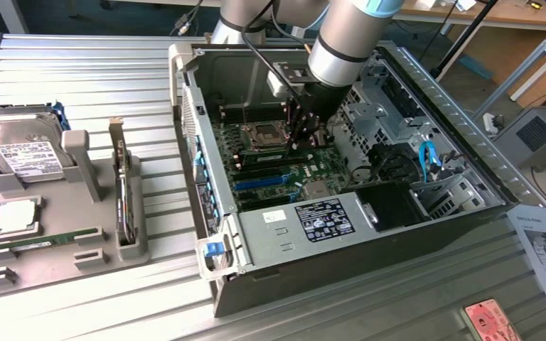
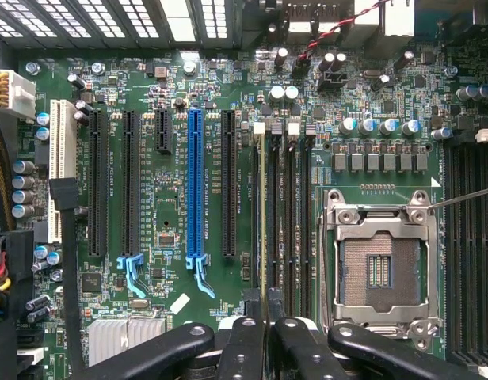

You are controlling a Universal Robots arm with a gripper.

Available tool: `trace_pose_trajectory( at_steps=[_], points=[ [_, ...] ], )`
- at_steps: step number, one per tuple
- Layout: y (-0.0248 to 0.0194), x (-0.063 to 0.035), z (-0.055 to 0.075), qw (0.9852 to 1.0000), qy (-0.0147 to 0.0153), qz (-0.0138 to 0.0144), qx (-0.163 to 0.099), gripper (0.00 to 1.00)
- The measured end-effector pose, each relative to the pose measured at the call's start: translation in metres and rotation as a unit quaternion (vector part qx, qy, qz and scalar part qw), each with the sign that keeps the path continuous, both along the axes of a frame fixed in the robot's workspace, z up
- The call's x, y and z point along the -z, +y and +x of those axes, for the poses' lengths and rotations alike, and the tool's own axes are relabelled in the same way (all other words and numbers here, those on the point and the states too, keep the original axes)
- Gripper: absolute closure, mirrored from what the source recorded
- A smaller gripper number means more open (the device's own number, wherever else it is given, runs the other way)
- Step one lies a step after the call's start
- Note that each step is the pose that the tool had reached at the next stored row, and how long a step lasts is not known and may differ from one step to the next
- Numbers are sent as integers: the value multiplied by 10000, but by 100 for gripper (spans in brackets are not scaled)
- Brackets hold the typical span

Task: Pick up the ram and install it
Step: 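Insert the ram into the slot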

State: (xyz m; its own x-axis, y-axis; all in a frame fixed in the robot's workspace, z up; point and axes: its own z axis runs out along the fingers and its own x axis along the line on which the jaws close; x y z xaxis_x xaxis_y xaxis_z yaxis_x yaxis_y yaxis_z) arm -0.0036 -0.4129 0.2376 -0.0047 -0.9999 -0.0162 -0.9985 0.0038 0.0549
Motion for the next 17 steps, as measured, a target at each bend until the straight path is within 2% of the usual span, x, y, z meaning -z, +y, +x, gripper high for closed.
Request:
trace_pose_trajectory(
  at_steps=[17],
  points=[
    [0,0,-2,10000,0,-1,-52,88]
  ],
)
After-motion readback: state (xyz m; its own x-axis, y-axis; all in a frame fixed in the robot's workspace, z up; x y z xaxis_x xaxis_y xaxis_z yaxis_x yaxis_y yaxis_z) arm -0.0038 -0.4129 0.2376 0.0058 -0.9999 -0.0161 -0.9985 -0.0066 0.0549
